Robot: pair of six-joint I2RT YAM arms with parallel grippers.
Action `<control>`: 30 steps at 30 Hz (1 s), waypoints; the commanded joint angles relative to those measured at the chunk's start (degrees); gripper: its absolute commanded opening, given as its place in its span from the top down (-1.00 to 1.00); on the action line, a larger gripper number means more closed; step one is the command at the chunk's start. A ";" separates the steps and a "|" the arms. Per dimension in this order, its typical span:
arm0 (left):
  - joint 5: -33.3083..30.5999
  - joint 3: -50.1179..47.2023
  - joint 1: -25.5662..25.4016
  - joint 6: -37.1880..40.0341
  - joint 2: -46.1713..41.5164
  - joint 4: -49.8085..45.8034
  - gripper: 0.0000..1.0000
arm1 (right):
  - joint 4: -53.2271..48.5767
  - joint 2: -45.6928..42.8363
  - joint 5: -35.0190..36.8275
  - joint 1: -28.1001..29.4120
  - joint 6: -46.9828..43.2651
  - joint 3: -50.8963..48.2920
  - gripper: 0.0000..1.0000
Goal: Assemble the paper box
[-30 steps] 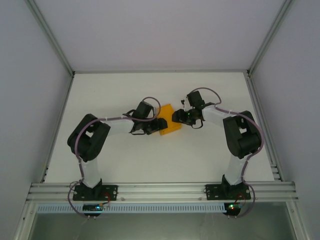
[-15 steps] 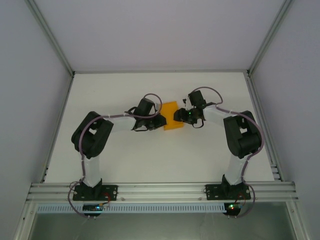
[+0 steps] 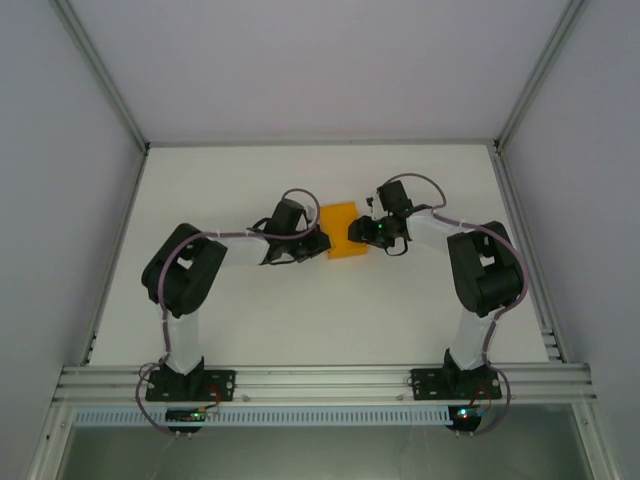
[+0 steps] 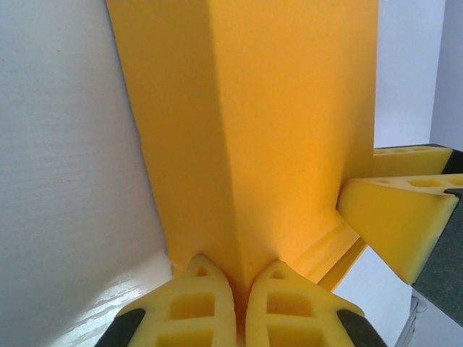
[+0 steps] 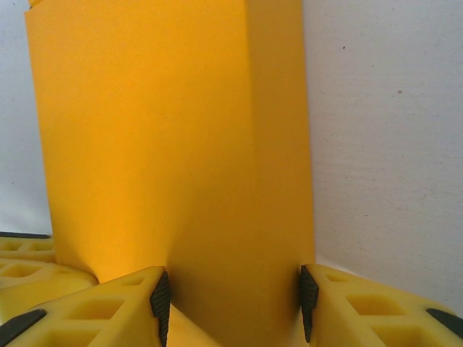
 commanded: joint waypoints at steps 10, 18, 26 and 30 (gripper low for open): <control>-1.70 -5.05 -1.23 -1.73 0.31 0.25 0.85 | -2.42 1.02 -4.38 -0.07 0.58 1.32 -0.04; -4.46 -2.53 -1.19 1.79 -3.38 -4.67 0.09 | -5.01 -1.08 -2.58 -0.59 -0.98 4.59 -0.19; -7.00 -1.53 -0.81 4.31 -7.44 -7.91 -0.36 | -7.06 -3.96 0.23 -0.86 -2.25 7.51 -0.36; -7.01 -0.76 -0.21 6.71 -10.37 -11.28 -0.83 | -8.29 -6.41 2.11 -1.16 -3.19 7.77 -0.46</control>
